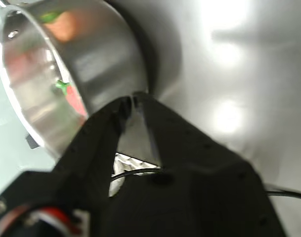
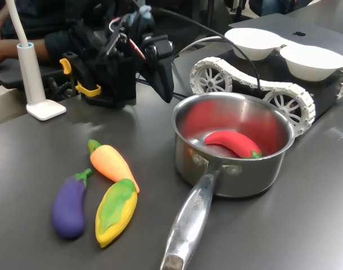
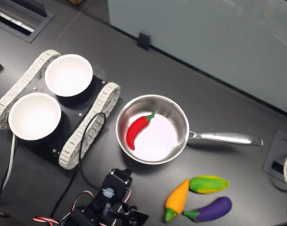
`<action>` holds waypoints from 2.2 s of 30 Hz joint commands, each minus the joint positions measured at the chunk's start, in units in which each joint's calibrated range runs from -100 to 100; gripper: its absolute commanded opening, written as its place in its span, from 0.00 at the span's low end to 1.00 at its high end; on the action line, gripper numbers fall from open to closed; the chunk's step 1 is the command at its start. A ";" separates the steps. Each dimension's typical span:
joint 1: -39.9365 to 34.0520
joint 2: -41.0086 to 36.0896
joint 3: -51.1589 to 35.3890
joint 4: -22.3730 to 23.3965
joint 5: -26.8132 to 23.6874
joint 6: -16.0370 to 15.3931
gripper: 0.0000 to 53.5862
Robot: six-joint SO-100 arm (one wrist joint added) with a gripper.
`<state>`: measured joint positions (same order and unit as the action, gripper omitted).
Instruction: Pick up the brinjal and place them in the pan
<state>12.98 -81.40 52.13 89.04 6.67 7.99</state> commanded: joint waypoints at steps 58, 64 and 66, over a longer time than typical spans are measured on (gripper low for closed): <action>60.07 59.68 -78.52 7.21 16.12 -16.90 0.18; 62.59 65.67 -81.07 7.13 18.95 -16.90 0.26; 63.28 67.27 -81.70 7.04 19.88 -16.90 0.29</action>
<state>74.70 -15.32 -24.34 97.62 24.79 -8.17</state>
